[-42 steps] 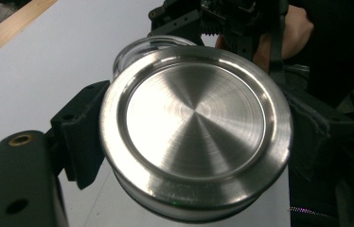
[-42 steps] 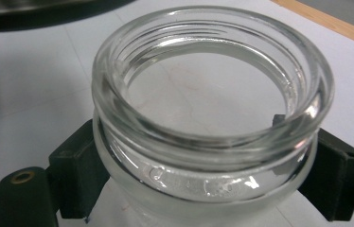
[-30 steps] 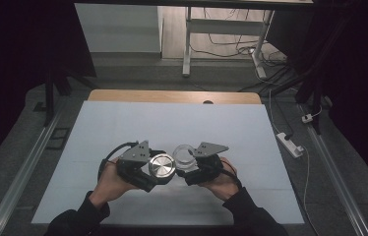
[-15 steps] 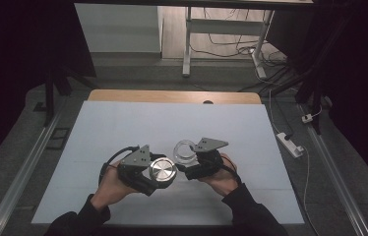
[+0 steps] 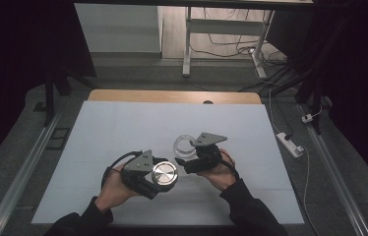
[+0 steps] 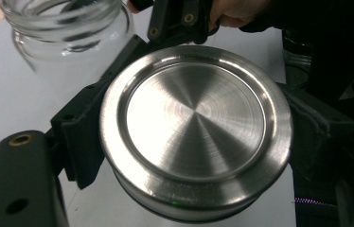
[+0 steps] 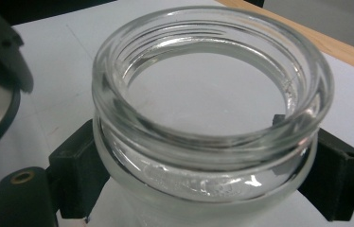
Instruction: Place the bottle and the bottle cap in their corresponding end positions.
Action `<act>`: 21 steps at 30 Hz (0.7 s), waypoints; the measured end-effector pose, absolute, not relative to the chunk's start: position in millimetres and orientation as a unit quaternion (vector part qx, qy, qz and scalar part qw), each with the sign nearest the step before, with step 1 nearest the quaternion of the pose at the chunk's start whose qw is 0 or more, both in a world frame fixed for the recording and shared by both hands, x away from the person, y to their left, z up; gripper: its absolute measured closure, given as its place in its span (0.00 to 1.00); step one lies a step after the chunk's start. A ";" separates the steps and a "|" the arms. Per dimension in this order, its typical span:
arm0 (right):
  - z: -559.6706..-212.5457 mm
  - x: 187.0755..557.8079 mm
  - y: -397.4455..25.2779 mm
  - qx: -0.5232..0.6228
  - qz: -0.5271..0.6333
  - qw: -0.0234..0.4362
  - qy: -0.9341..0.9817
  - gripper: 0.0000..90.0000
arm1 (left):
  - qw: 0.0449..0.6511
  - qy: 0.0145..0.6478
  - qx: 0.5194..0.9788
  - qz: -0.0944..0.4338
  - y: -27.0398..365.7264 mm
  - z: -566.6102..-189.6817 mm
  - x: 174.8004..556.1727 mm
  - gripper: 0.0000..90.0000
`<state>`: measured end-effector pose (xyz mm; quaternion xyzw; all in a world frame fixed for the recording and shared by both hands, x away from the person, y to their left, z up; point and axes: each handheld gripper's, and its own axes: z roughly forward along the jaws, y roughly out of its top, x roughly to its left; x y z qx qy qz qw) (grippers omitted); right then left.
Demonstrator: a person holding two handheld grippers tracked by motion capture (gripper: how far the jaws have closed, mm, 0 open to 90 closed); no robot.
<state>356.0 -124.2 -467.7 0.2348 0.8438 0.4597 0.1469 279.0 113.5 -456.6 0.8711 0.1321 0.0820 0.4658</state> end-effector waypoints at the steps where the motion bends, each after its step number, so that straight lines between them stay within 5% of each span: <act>1: -467.8 357.1 -123.6 0.236 0.460 0.146 0.843 0.16 | 0.466 0.133 0.871 0.082 113.3 -458.0 279.2 0.21; 21: -471.8 381.8 -111.1 0.248 0.463 0.156 0.837 0.16 | 0.458 0.139 0.875 0.071 102.8 -490.3 286.8 0.21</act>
